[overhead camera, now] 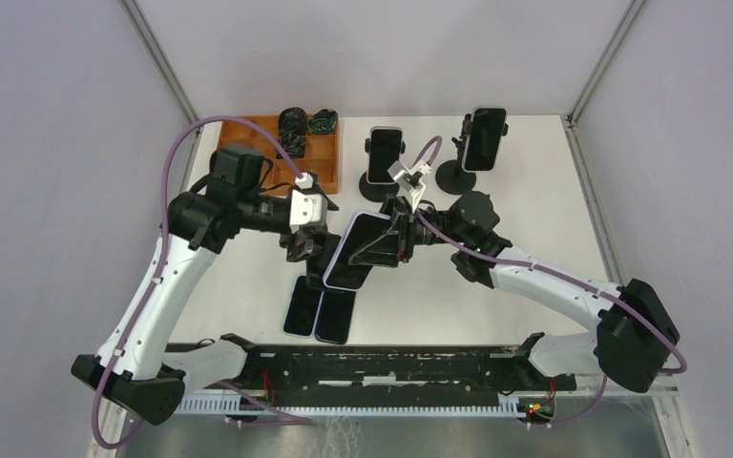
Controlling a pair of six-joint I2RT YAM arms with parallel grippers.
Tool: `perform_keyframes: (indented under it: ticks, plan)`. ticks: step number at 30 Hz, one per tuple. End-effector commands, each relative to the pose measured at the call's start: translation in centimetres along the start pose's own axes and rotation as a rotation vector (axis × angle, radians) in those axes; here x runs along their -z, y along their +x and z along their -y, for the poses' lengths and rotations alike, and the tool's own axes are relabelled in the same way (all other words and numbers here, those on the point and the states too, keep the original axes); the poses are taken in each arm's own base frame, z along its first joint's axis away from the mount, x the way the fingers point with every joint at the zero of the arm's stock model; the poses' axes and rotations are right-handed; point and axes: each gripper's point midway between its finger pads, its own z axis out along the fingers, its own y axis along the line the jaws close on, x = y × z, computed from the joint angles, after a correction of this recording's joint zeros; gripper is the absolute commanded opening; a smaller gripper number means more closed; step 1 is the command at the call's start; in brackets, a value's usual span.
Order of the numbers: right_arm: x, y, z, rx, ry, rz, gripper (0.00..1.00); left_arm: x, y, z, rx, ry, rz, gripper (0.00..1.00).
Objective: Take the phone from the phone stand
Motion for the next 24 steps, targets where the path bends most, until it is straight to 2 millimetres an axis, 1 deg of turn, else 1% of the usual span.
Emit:
perform_keyframes:
  ticks: [1,4,5,6,8,9,10,12,14,15,17,19,20,22,24]
  plan:
    - [-1.6,-5.2,-4.9,0.174,-0.151,0.107,0.00,0.9,-0.2,1.4,-0.094,0.026,-0.024,0.85]
    - [-1.9,-5.4,-4.9,0.172,-0.148,0.105,0.00,1.1,0.4,1.6,-0.119,0.036,-0.054,0.77]
    - [-2.0,-5.5,-5.1,0.174,-0.151,0.106,0.00,1.2,0.5,1.7,-0.126,0.038,-0.066,0.71]
    - [-2.0,-5.5,-5.1,0.172,-0.150,0.104,0.00,1.3,0.7,1.9,-0.134,0.048,-0.074,0.69]
    - [-2.0,-5.6,-5.1,0.171,-0.144,0.105,0.00,1.4,1.0,2.1,-0.147,0.056,-0.085,0.60]
    - [-1.9,-5.6,-5.0,0.170,-0.135,0.105,0.00,1.4,1.0,2.1,-0.153,0.055,-0.083,0.54]
    - [-1.9,-5.6,-4.8,0.167,-0.125,0.107,0.00,1.4,0.8,2.2,-0.162,0.056,-0.079,0.51]
    - [-1.9,-5.5,-4.6,0.154,-0.110,0.108,0.00,1.6,0.4,2.2,-0.181,0.053,-0.067,0.38]
    - [-2.0,-5.6,-4.2,0.134,-0.087,0.114,0.00,1.7,-0.1,2.1,-0.193,0.043,-0.055,0.19]
    - [-2.0,-5.7,-3.9,0.123,-0.068,0.121,0.00,1.9,-0.4,2.0,-0.196,0.034,-0.050,0.14]
    - [-2.1,-6.1,-3.1,0.096,-0.022,0.133,0.01,2.1,-0.8,1.7,-0.210,0.014,-0.048,0.07]
    - [-2.0,-6.4,-2.7,0.075,0.012,0.147,0.14,2.4,-1.4,1.0,-0.231,-0.021,-0.047,0.04]
    - [-1.9,-6.3,-2.4,0.064,0.029,0.150,0.16,2.6,-1.8,0.6,-0.226,-0.039,-0.043,0.02]
    - [-1.6,-6.1,-2.4,0.056,0.041,0.155,0.21,2.8,-2.4,0.1,-0.219,-0.067,-0.032,0.02]
    - [-1.4,-5.9,-2.4,0.046,0.049,0.161,0.24,2.7,-2.6,0.1,-0.212,-0.065,-0.023,0.02]
